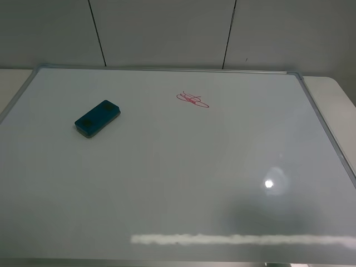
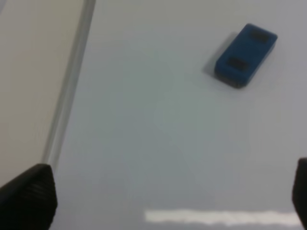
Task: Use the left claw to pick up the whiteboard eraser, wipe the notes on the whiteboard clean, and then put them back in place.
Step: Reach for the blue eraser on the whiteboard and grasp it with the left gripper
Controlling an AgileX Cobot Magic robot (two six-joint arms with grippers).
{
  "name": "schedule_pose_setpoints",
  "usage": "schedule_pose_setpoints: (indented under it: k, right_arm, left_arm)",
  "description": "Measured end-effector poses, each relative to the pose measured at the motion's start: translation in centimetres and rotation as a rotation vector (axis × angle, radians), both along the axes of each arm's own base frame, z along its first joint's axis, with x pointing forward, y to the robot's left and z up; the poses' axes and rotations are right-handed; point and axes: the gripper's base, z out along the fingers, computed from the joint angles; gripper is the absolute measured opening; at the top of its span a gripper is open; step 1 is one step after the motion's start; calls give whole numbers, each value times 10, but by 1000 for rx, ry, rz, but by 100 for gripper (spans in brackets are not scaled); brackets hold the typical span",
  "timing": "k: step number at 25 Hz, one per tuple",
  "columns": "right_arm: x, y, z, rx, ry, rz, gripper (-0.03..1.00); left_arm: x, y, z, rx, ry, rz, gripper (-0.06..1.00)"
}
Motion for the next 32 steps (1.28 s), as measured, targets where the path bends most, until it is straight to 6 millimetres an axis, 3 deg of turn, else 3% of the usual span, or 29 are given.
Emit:
schedule_pose_setpoints:
  k: [5,11,17,21,25,32]
  right_arm:
    - [0,0,0,0,0,0,99]
    - [0,0,0,0,0,0,99]
    - [0,0,0,0,0,0,99]
    - [0,0,0,0,0,0,99]
    - [0,0,0,0,0,0,99]
    - [0,0,0,0,0,0,99]
  left_arm:
    - [34,-3,6,-23,193,-3,99]
    - [98,-9,33,6,395,-46,99]
    - [164,-36,49,186,489,-196,99]
    - [199,-60,39,234,517,-273,99]
    - [223,-70,16,253,570,-291,99]
    - [238,-76,-4,271,629,-297,99]
